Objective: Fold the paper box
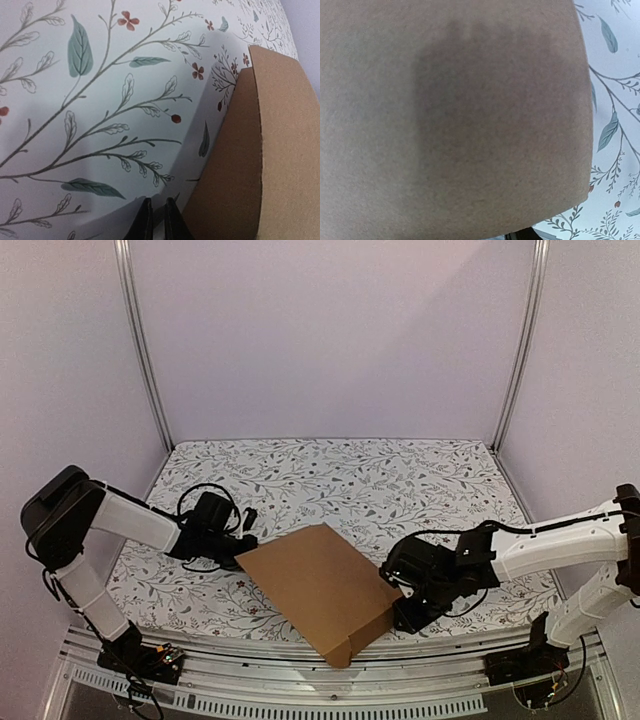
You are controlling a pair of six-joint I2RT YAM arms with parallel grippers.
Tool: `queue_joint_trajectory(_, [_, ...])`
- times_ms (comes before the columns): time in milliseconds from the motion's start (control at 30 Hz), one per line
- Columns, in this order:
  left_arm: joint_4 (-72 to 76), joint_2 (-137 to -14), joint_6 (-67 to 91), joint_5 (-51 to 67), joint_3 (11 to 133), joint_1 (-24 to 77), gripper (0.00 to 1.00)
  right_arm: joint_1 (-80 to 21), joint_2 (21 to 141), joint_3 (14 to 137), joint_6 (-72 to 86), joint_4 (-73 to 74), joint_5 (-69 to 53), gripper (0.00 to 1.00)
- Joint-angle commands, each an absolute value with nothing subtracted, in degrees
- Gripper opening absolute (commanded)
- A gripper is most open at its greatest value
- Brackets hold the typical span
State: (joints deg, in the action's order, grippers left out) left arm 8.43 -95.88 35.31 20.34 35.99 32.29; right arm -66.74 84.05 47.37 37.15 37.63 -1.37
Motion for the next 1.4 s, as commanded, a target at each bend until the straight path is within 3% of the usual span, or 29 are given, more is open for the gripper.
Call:
queue_joint_trajectory(0, [8.96, -94.15, 36.76, 19.09, 33.55, 34.11, 0.09, -63.76, 86.37, 49.31, 35.16, 33.20, 3.21, 0.28])
queue_joint_trajectory(533, [16.26, -97.13, 40.81, 19.16, 32.52, 36.55, 0.08, -47.01, 97.93, 59.38, 16.09, 32.80, 0.93, 0.26])
queue_joint_trajectory(900, [15.90, -97.70, 42.11, 18.71, 34.03, 38.93, 0.07, -37.99, 101.13, 65.30, 9.55, 34.00, -1.71, 0.30])
queue_joint_trajectory(1133, [9.62, -92.20, 40.44, 14.53, 32.94, 38.94, 0.10, -34.24, 99.97, 65.27, 7.46, 35.69, -1.41, 0.35])
queue_joint_trajectory(1367, [0.91, -85.60, 37.00, 9.36, 34.30, 38.94, 0.20, -33.74, 94.30, 64.12, 7.85, 39.67, 4.83, 0.46])
